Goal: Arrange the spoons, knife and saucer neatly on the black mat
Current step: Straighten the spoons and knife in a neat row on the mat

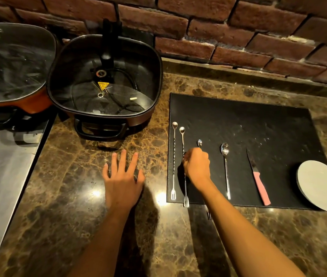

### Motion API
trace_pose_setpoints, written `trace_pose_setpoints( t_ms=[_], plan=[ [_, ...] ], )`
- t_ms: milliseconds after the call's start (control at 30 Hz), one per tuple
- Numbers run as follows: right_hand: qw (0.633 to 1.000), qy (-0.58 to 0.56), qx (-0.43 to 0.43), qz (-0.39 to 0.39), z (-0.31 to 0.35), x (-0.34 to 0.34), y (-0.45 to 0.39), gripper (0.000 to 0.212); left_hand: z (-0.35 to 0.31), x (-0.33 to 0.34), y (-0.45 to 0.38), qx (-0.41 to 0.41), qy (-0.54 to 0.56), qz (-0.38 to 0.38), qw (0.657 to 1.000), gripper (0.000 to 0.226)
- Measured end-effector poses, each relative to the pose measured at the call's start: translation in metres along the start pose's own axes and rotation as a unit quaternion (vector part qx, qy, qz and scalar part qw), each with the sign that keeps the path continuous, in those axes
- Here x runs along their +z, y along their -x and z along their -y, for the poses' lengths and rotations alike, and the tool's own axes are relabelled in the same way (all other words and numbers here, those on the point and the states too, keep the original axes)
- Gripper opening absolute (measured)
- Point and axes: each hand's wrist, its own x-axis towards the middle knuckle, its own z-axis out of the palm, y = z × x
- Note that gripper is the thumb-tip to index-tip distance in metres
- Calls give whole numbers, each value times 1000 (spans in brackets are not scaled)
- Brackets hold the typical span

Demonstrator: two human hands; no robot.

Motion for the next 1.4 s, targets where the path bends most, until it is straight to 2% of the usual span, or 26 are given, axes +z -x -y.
trace_pose_setpoints(
  t_ms=[967, 1400],
  plan=[
    [999, -20, 17, -25, 7, 4, -7, 15, -1, -6, -2, -13, -1, 33, 999, 60],
    [999, -30, 13, -12, 4, 3, -10, 16, -2, -8, -2, -12, 3, 34, 999, 59]
  ],
)
